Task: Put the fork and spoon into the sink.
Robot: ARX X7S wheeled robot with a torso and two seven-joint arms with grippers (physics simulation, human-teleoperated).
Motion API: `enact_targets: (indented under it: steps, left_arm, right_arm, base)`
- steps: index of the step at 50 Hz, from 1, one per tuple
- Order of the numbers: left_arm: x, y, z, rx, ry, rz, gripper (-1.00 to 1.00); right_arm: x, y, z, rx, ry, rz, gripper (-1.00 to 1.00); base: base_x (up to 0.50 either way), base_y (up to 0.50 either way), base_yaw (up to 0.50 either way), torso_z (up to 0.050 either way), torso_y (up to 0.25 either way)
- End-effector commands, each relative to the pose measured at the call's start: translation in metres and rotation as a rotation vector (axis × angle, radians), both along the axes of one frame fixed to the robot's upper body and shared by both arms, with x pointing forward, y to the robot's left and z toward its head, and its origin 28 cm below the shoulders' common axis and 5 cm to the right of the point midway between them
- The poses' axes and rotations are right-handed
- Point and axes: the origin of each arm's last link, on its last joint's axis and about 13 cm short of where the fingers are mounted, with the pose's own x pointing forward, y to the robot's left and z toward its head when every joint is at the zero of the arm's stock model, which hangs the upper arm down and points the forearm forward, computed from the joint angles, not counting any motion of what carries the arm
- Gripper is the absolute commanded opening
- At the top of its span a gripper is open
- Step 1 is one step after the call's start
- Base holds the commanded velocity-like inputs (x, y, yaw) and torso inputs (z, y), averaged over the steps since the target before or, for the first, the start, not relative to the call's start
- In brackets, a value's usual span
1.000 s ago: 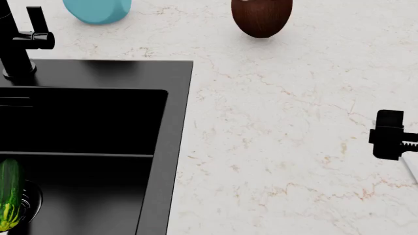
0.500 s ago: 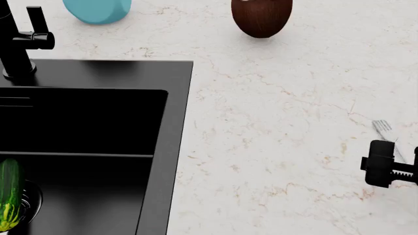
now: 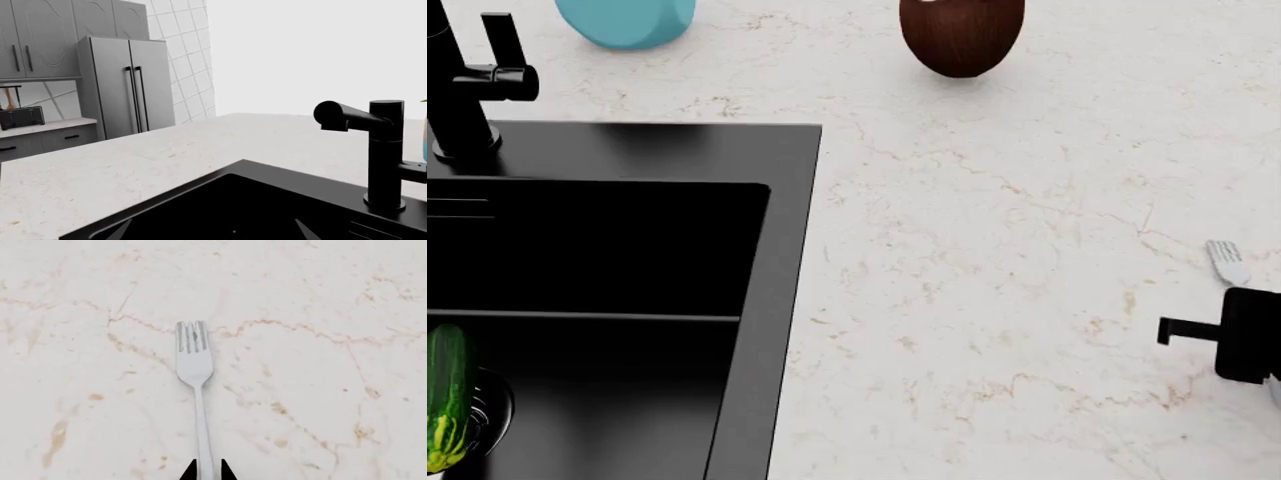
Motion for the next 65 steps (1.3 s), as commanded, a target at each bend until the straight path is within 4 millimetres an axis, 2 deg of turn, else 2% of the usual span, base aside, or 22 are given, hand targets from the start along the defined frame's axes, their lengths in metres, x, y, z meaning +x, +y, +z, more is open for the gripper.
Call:
enact_targets:
  steps: [1,6,7,8,17,22,27,36,46,65]
  left_arm:
    - [0.0,0.001,-0.001,-0.002,-0.001,0.003,1.0]
    - [0.0,0.0,-0.001,-0.001,-0.003,-0.003,1.0]
    - [0.001,0.001,-0.002,-0.003,-0.005,-0.003,1.0]
    - [0.001,0.001,-0.002,-0.003,-0.005,-0.003,1.0]
    - [0.003,0.001,-0.001,-0.004,-0.007,-0.008,1.0]
    - [0.003,0.0,0.001,-0.002,-0.008,-0.008,1.0]
    - [0.004,0.001,-0.002,-0.002,-0.005,-0.008,1.0]
    - [0.001,0.0,0.0,-0.002,-0.004,-0.003,1.0]
    - [0.002,-0.001,0.002,-0.002,-0.004,-0.005,1.0]
    - [0.006,-0.001,0.001,0.003,-0.004,-0.016,1.0]
  right_arm:
    - [-0.005,0.002,-0.021,-0.089,0.073,0.025,-1.0]
    - [0.003,0.009,-0.003,-0.129,-0.011,0.074,-1.0]
    - [0.007,0.028,0.052,-0.226,-0.176,0.176,-1.0]
    - [0.006,0.034,0.059,-0.232,-0.199,0.201,-1.0]
    - [0.006,0.057,0.093,-0.261,-0.336,0.321,-1.0]
    - [0.003,0.089,0.108,-0.321,-0.383,0.503,-1.0]
    - [0.008,0.12,0.109,-0.345,-0.412,0.681,-1.0]
    - [0.011,0.187,0.094,-0.303,-0.452,0.988,-1.0]
    - [0.001,0.234,0.071,-0.245,-0.457,1.21,-1.0]
    - [0.004,0.287,0.045,-0.147,-0.438,1.423,-1.0]
  base:
    - [0.0,0.0,0.0,0.0,0.0]
    - [0.0,0.0,0.0,-0.002,0.0]
    - [0.0,0.0,0.0,0.0,0.0]
    - [0.0,0.0,0.0,0.0,0.0]
    - [0.0,0.0,0.0,0.0,0.0]
    - [0.0,0.0,0.0,0.0,0.0]
    - [0.0,0.0,0.0,0.0,0.0]
    - [0.0,0.0,0.0,0.0,0.0]
    - [0.0,0.0,0.0,0.0,0.0]
    - [0.0,0.0,0.0,0.0,0.0]
